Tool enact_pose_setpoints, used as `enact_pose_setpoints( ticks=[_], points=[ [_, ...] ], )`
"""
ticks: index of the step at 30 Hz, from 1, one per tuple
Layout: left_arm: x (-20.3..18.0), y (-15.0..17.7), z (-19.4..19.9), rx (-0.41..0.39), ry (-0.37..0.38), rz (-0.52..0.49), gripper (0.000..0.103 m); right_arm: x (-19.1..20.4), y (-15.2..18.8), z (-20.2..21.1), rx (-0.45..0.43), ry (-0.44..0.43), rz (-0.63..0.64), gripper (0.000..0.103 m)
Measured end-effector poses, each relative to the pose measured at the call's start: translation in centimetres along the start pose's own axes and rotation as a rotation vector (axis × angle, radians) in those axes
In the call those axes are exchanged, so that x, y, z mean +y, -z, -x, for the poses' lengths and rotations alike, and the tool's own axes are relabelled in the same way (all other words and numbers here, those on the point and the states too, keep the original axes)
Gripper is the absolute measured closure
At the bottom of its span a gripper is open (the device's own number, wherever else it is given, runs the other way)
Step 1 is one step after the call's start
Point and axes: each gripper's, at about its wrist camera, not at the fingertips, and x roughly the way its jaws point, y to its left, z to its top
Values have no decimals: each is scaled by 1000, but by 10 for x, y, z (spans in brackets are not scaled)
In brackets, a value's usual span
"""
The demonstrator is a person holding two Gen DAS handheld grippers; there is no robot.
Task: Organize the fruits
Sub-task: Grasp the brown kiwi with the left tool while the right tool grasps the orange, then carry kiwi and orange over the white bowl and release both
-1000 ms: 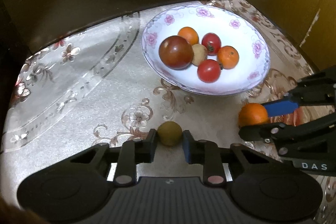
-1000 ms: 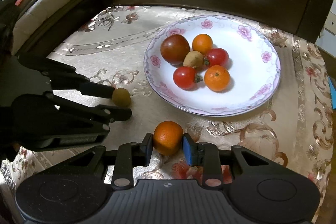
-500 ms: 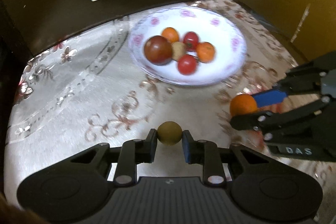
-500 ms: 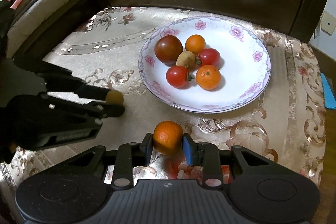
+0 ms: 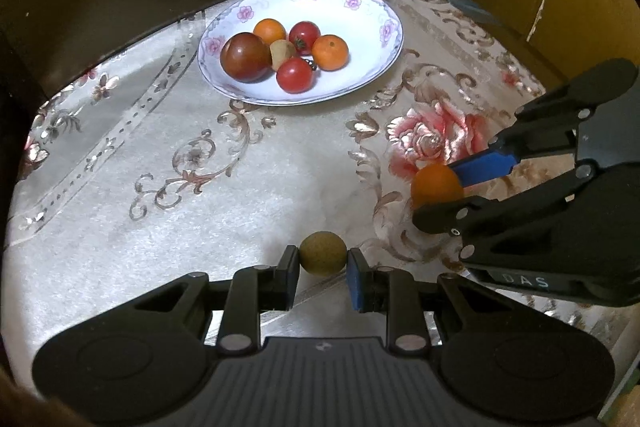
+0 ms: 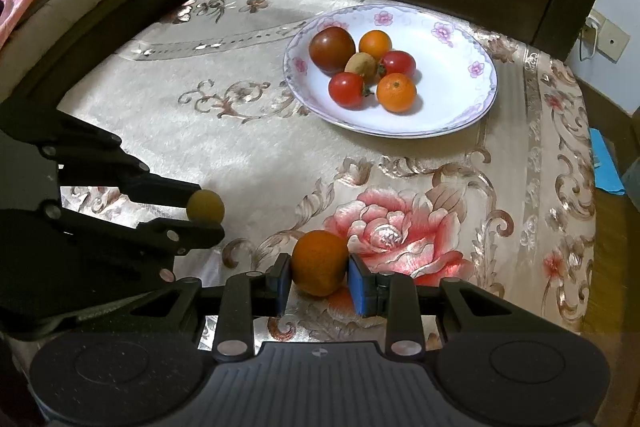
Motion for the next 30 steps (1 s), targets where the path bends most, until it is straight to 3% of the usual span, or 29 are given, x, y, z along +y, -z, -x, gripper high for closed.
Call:
enact_pose_setpoints(
  ticks=[6, 30],
  points=[
    [0, 3, -10, 23, -6, -19, 68, 4, -3, -11, 14, -9, 15, 78],
    [-1, -6, -5, -21, -42, -52, 69, 3, -7, -9, -16, -28, 27, 79]
  ],
)
